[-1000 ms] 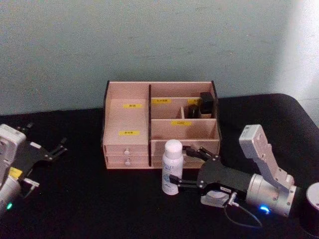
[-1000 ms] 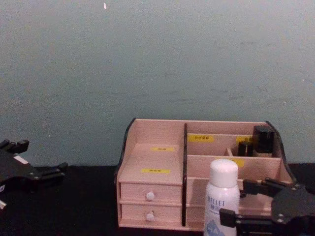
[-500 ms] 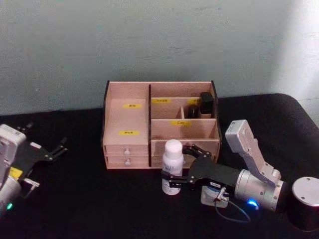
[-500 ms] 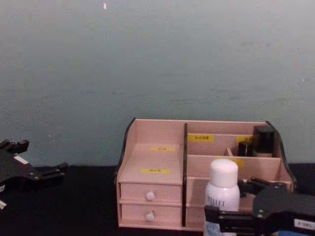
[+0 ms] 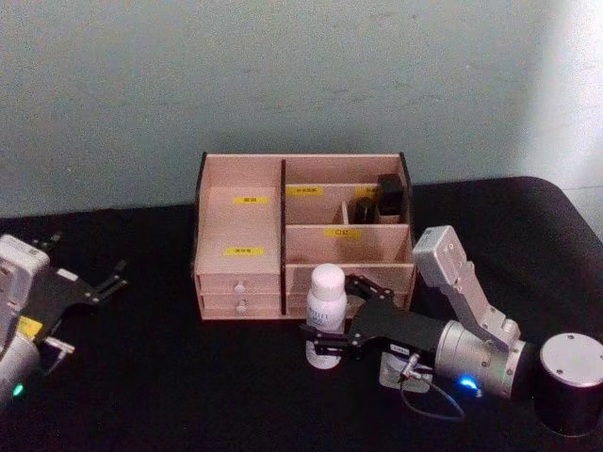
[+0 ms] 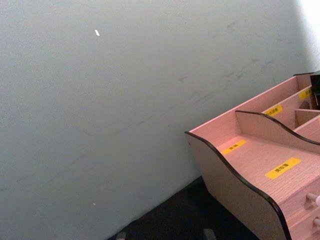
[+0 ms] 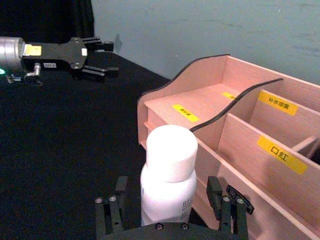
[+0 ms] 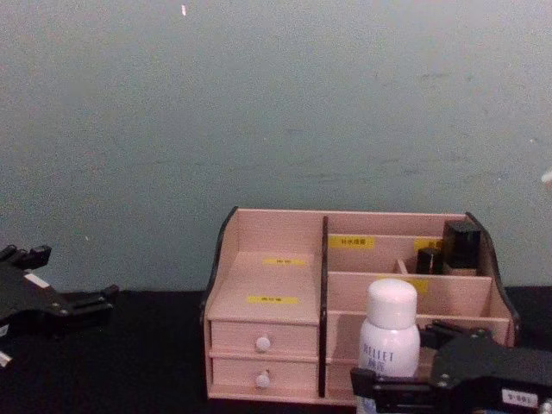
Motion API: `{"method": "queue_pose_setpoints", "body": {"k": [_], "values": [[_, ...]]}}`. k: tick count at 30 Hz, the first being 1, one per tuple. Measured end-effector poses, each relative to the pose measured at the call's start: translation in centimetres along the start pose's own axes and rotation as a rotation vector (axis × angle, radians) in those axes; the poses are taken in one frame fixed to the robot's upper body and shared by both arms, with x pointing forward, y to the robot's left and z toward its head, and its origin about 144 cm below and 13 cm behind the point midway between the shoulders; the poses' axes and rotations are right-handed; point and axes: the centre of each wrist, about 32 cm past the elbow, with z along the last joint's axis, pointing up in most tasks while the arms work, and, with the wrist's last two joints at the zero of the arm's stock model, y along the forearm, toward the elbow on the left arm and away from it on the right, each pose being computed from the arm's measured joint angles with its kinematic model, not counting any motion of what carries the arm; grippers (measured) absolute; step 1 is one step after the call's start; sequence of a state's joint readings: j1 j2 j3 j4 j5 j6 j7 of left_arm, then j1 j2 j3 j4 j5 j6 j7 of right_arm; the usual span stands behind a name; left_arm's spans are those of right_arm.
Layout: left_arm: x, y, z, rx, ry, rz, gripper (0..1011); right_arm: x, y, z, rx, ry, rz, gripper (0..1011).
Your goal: Pick up the facial cleanser and watermelon frost from the table and place them into the tiered storage box.
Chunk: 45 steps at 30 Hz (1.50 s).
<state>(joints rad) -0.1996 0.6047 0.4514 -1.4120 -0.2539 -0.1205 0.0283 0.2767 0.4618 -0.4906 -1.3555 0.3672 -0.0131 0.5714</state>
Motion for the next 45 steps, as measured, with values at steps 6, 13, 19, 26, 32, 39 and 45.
{"method": "queue_pose_setpoints", "body": {"k": [6,13,19,26,32,39,45], "values": [[0.0,0.0,0.0,0.0,0.0,0.0,1001,0.03,-0.03,0.01,0.0,-0.001,0.0,1002],[0.0,0.0,0.0,0.0,0.0,0.0,1001,0.05,-0.06,0.03,0.002,-0.002,0.001,1002],[0.0,0.0,0.0,0.0,0.0,0.0,1001,0.06,-0.08,0.03,0.004,-0.002,0.002,1003],[0.0,0.0,0.0,0.0,0.0,0.0,1001,0.05,-0.1,0.03,0.005,-0.003,0.002,882],[0.0,0.0,0.0,0.0,0.0,0.0,1001,0.04,-0.12,0.02,0.005,-0.002,0.003,738],[0.0,0.0,0.0,0.0,0.0,0.0,1001,0.04,-0.12,0.01,0.006,-0.002,0.004,594],[0.0,0.0,0.0,0.0,0.0,0.0,1001,0.04,-0.12,0.01,0.006,-0.002,0.004,594]]}}
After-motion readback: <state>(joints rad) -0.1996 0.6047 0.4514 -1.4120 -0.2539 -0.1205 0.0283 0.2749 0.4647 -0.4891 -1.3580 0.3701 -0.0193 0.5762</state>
